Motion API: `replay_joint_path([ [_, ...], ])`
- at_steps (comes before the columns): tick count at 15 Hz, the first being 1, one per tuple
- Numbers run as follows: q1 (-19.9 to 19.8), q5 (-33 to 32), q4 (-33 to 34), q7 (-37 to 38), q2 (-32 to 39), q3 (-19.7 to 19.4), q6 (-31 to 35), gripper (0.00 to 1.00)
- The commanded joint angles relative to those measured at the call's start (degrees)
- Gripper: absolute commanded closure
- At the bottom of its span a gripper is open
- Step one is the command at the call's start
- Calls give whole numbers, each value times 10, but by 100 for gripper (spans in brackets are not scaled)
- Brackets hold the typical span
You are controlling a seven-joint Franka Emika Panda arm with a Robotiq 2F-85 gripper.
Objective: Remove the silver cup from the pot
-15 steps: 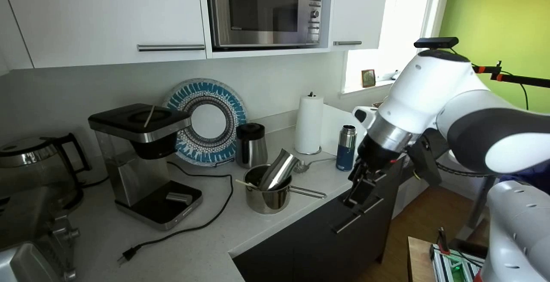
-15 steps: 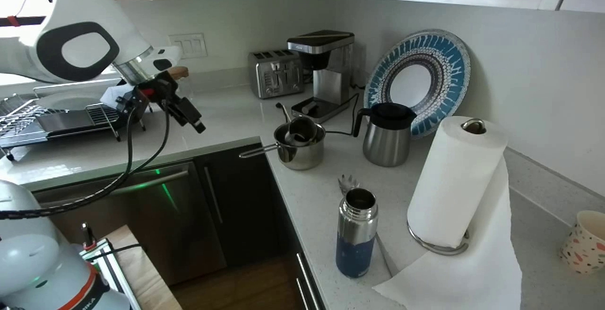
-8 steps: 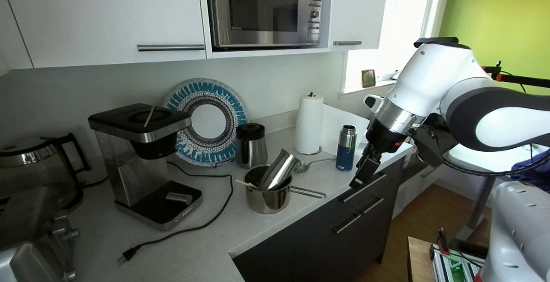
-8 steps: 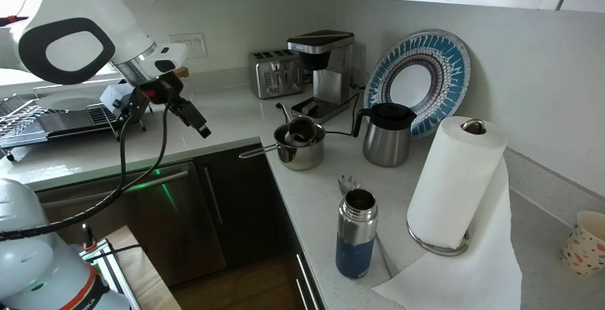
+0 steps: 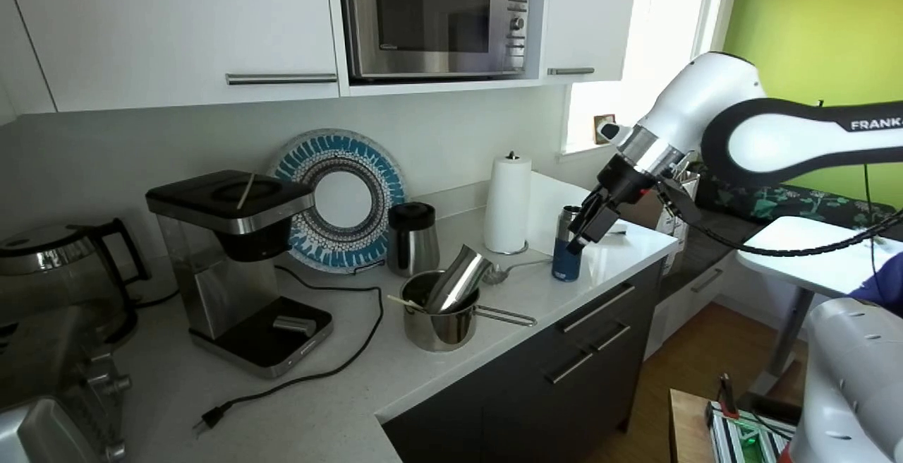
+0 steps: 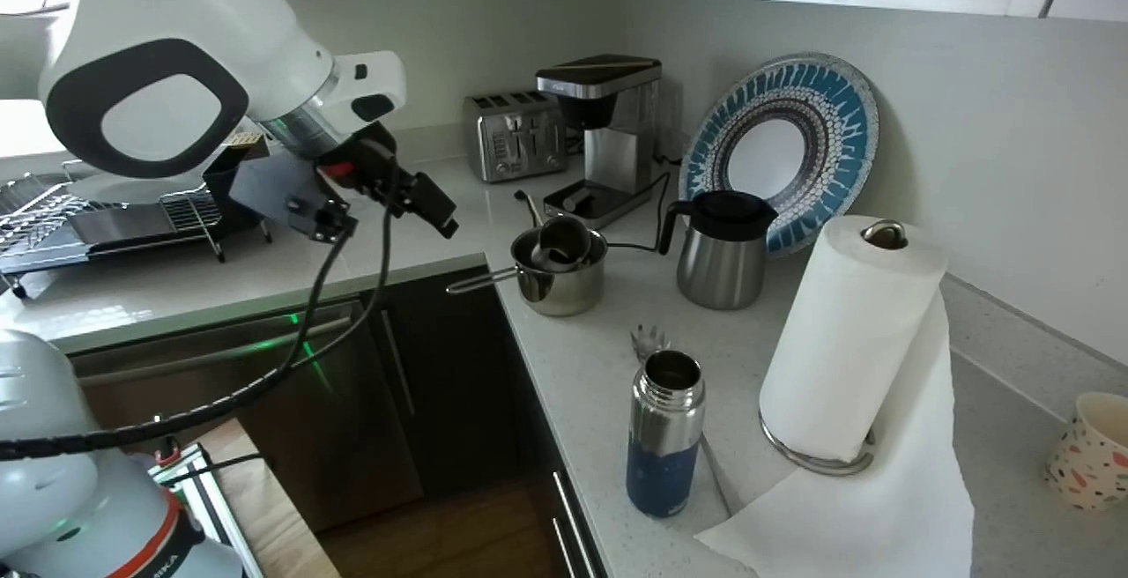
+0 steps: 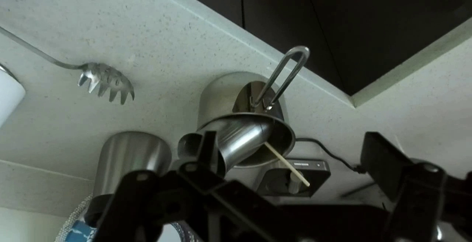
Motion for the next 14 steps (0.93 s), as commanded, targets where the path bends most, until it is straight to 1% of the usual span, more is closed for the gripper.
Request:
replay_joint_path([
  [1, 63, 71, 80, -141, 64, -129, -23, 0],
  [3, 95, 116, 119, -200, 93, -182, -62, 0],
  [4, 91, 131, 137, -201, 117, -191, -76, 0],
  [5, 52, 117, 90, -189, 72, -152, -45, 0],
  [6, 58, 130, 107, -201, 89, -166, -57, 0],
  [7, 62, 137, 118, -207, 104, -171, -62, 0],
  [11, 65, 143, 129, -208, 124, -168, -63, 0],
  [12, 79, 137, 135, -252, 146, -190, -38, 0],
  [13, 86, 144, 143, -277, 158, -203, -37, 0],
  [14, 108, 162, 151, -321, 175, -229, -26, 0],
])
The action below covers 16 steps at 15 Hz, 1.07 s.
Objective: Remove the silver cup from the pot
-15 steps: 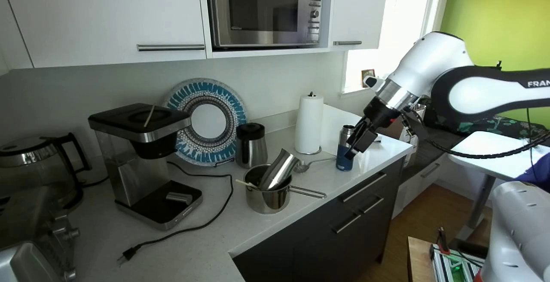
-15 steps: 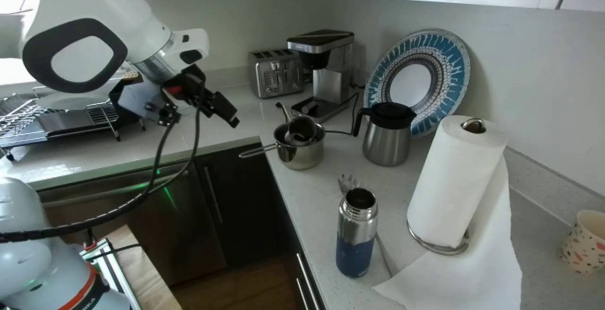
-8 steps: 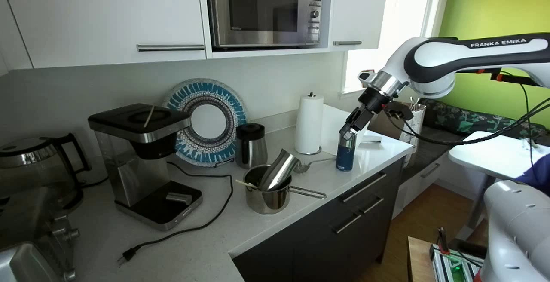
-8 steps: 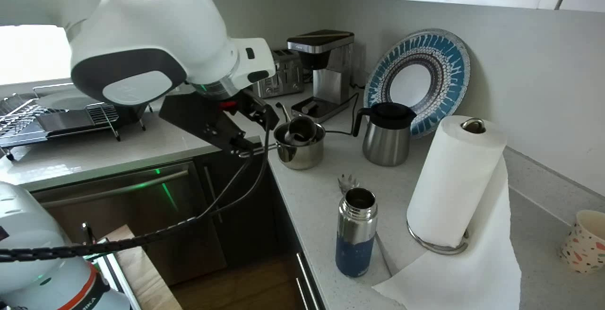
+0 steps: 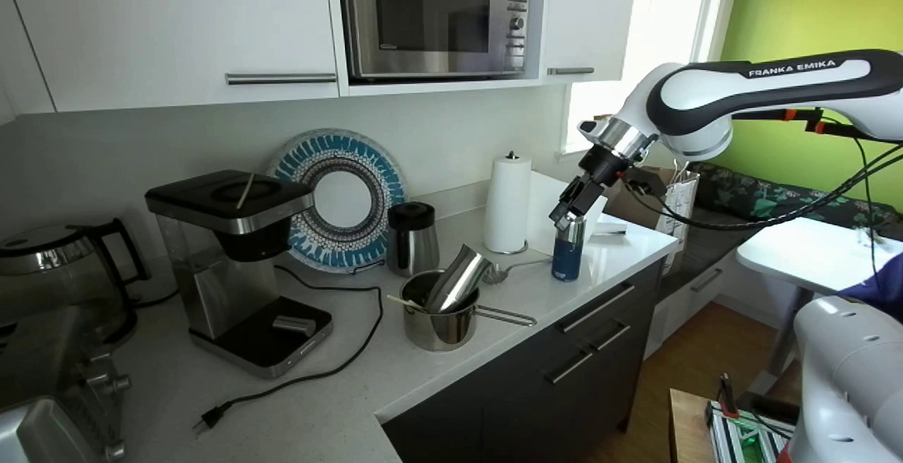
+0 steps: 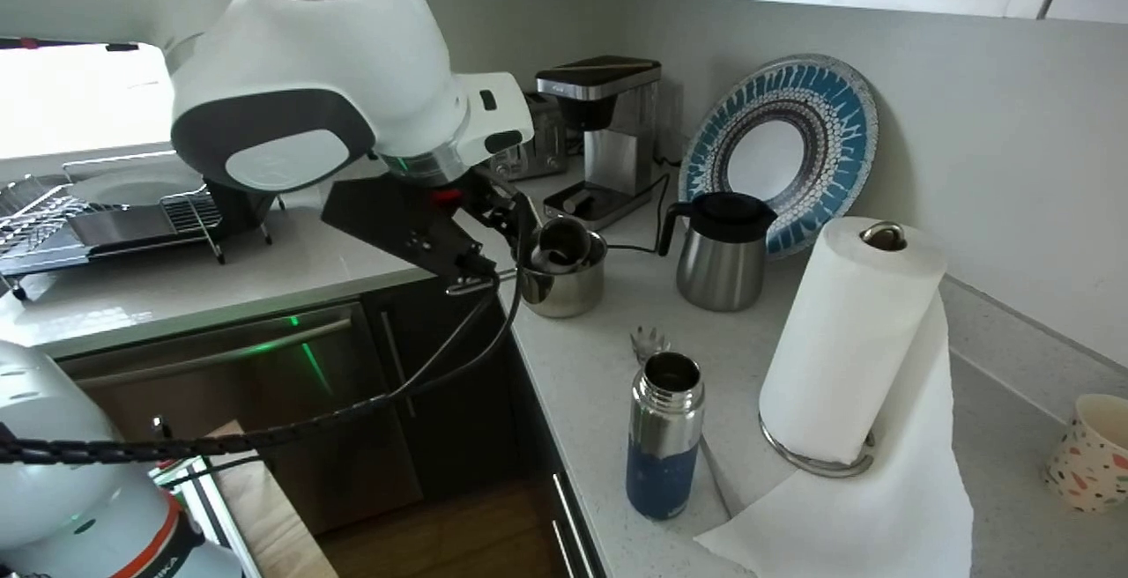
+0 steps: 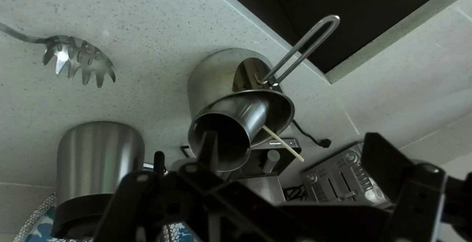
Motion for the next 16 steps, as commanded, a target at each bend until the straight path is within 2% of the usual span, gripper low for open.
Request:
replay_joint_path([
  [1, 32, 51, 32, -127, 75, -55, 27, 0],
  [4, 75, 131, 69, -207, 135, -90, 24, 0],
  [7, 98, 224, 99, -266, 188, -95, -9, 0],
  [9, 90, 269, 113, -297, 219, -78, -35, 0],
  [10, 43, 256, 88, -279, 197, -39, -14, 0],
  [16, 20, 303, 124, -320, 269, -16, -44, 0],
])
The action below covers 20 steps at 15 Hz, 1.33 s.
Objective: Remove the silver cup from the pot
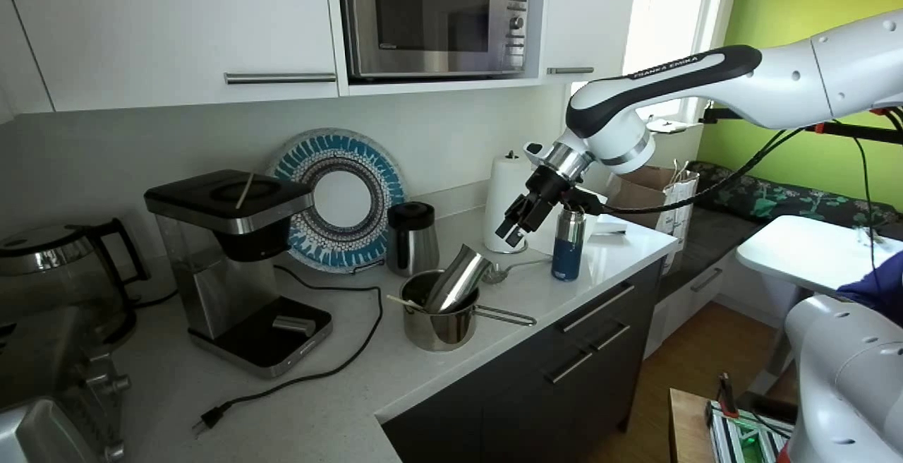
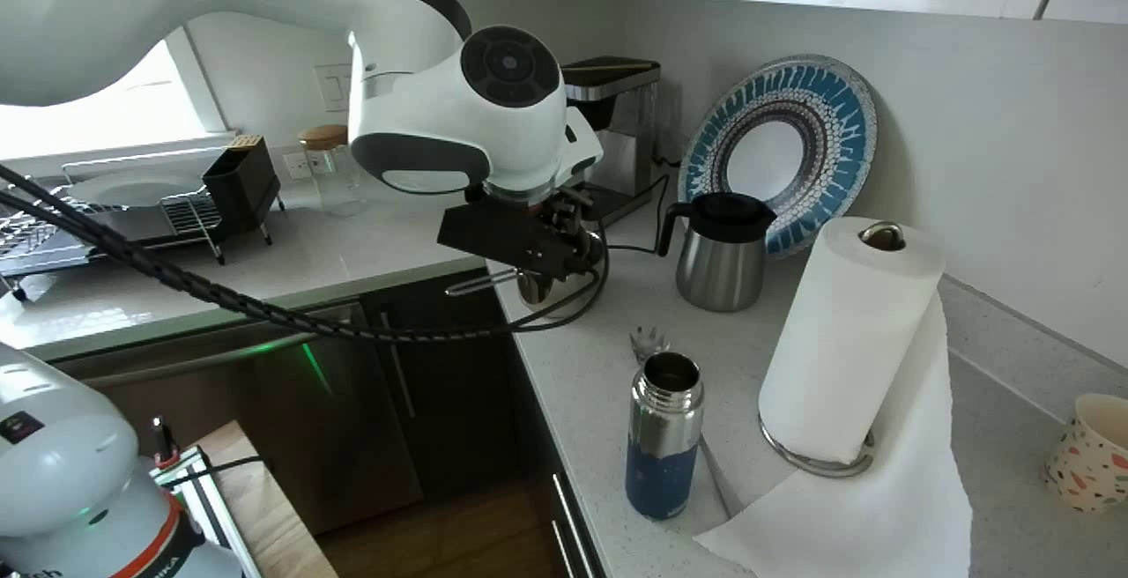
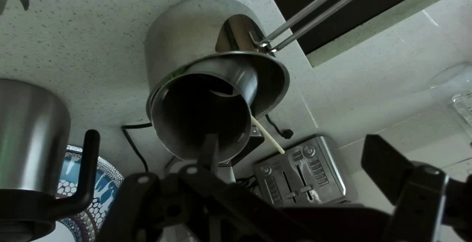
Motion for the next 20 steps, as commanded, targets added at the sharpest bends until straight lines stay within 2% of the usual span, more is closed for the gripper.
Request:
replay_joint_path([
  [1, -59, 50, 24, -53, 62, 42, -34, 0],
  [3, -89, 70, 36, -74, 93, 67, -39, 3],
  [4, -106, 75, 43, -82, 108, 81, -39, 14],
  [6, -140, 82, 60, -96, 135, 112, -50, 16],
  [8, -173, 78, 81, -104, 161, 148, -62, 27],
  [10, -196, 68, 101, -109, 185, 181, -72, 23],
  [13, -220, 49, 129, -111, 217, 225, -88, 30],
  [15, -231, 32, 147, -111, 239, 249, -81, 53],
  [20, -245, -31, 173, -91, 249, 289, -67, 91],
])
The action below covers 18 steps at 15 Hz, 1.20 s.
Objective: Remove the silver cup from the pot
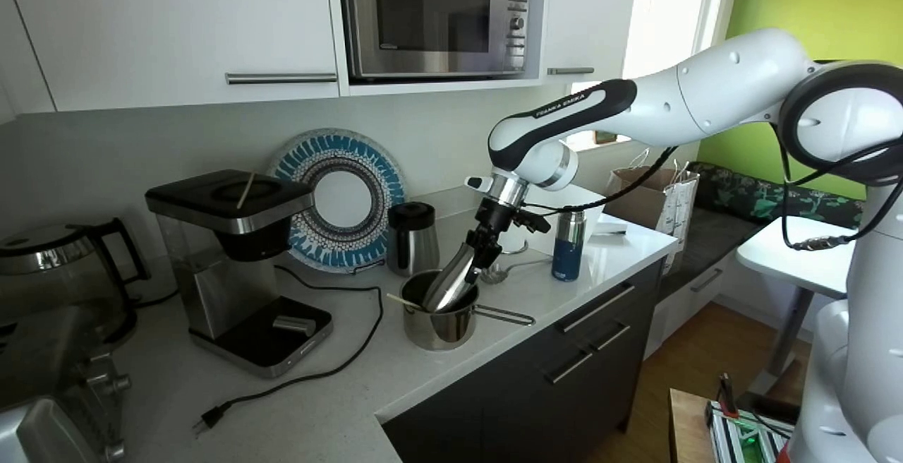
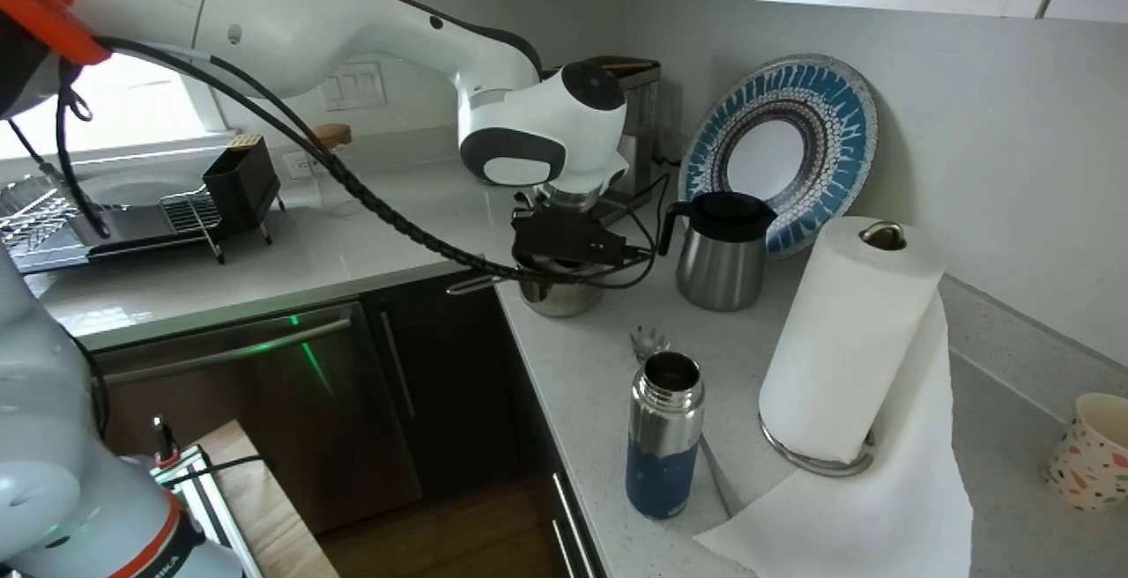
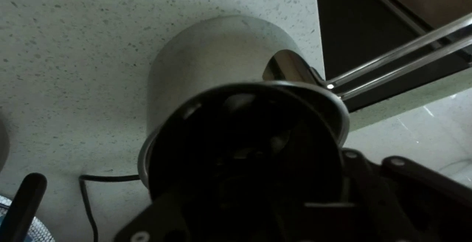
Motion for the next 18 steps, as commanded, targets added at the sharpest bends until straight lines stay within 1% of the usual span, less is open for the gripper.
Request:
replay_joint_path([
  [1, -18, -52, 14, 11, -1, 30, -2, 97],
  [3, -17, -68, 12, 13, -13, 41, 0, 100],
  [6, -16, -96, 12, 26, -22, 51, -2, 99],
  [9, -14, -137, 15, 51, -45, 56, -4, 99],
  [12, -12, -173, 19, 77, -85, 59, -18, 99],
  [15, -9, -198, 3, 97, -147, 60, -1, 99],
  [17, -11, -226, -4, 131, -178, 57, 13, 99],
  [18, -16, -252, -8, 166, -188, 56, 25, 99],
])
